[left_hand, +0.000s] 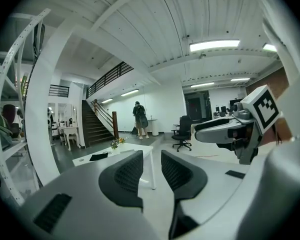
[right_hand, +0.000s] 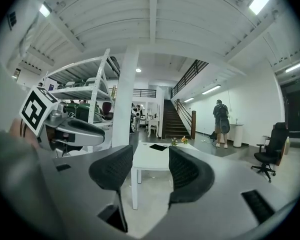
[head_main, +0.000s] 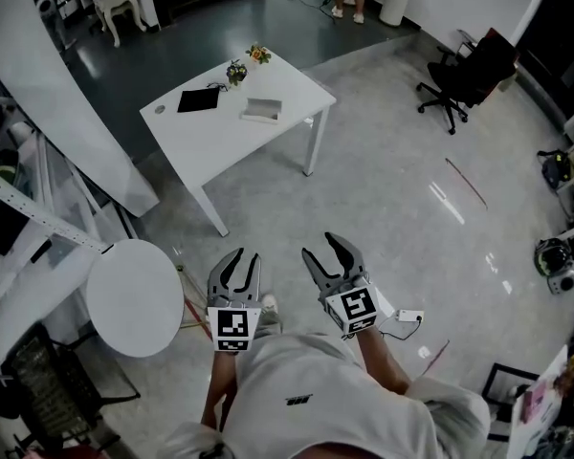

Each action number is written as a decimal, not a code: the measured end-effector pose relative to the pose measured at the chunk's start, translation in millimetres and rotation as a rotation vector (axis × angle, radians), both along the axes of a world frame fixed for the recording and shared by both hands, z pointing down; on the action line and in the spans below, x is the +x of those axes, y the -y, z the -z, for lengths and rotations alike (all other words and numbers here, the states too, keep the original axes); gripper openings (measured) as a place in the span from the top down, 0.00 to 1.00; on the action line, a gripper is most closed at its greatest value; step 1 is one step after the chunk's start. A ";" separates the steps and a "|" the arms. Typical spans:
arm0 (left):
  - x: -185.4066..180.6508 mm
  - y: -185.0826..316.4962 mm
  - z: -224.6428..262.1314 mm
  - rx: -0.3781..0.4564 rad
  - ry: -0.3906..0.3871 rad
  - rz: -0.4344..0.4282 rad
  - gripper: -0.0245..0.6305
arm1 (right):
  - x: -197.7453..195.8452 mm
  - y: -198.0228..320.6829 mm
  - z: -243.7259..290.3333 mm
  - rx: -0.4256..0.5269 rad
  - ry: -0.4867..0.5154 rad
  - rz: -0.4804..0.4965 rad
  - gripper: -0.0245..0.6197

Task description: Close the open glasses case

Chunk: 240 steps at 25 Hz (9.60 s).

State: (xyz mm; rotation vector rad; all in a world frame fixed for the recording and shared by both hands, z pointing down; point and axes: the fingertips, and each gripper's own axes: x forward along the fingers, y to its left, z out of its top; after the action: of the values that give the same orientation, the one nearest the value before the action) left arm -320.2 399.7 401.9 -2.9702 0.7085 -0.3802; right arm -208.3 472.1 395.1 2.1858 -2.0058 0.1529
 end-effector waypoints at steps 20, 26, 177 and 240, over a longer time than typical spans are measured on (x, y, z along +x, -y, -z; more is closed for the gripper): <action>46.2 139.0 -5.4 -0.005 -0.011 -0.092 0.77 | 40.4 122.9 -6.7 -0.020 -0.015 -0.106 0.61; 58.4 165.1 -8.2 -0.005 -0.016 -0.104 0.77 | 48.6 146.9 -9.9 -0.029 -0.016 -0.115 0.61; 465.6 580.6 -289.5 -0.472 0.306 0.453 0.79 | 434.3 666.3 -278.2 -0.585 0.061 0.673 0.64; 458.5 541.9 -308.6 -0.512 0.285 0.378 0.81 | 389.1 632.9 -300.1 -0.662 0.018 0.703 0.67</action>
State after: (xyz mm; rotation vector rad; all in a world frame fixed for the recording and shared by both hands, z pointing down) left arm 138.3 -142.2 710.5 -3.0982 1.3021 -1.1402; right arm 180.9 -160.8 695.1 1.0353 -2.1758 0.6229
